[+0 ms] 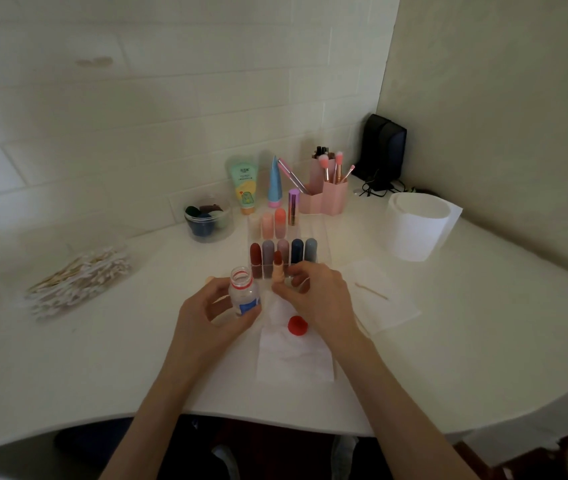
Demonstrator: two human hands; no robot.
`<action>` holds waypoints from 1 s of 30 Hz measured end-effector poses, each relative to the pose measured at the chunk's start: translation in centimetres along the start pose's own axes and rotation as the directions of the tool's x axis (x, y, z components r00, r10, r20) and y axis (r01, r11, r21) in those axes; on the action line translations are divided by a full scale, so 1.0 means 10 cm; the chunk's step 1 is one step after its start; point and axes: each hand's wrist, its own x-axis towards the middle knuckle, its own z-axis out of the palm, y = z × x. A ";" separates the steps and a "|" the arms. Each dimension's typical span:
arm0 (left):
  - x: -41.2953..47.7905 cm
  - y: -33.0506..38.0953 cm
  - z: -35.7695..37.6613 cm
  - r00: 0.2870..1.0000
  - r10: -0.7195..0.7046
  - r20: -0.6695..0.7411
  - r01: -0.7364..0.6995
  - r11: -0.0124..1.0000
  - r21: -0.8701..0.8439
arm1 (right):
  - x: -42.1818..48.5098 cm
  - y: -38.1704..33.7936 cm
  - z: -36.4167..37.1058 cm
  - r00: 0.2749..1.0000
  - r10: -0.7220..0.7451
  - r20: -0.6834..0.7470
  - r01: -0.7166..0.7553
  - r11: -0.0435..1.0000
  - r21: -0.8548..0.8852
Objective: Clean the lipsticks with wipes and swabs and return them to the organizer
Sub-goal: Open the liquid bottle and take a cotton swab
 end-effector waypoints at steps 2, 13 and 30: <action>0.00 -0.01 0.00 1.000 -0.009 0.003 0.009 1.000 -0.015 | -0.06 0.02 -0.06 0.999 -0.014 -0.039 0.014 1.000 0.001; 0.00 0.01 0.01 1.000 -0.013 -0.008 0.013 1.000 0.014 | -0.41 0.15 -0.33 0.968 -0.105 0.229 0.150 0.970 -0.190; 0.00 -0.01 -0.01 0.994 0.091 0.053 -0.092 0.996 0.002 | -0.43 -0.29 -0.57 0.840 -0.540 0.049 0.538 0.841 0.061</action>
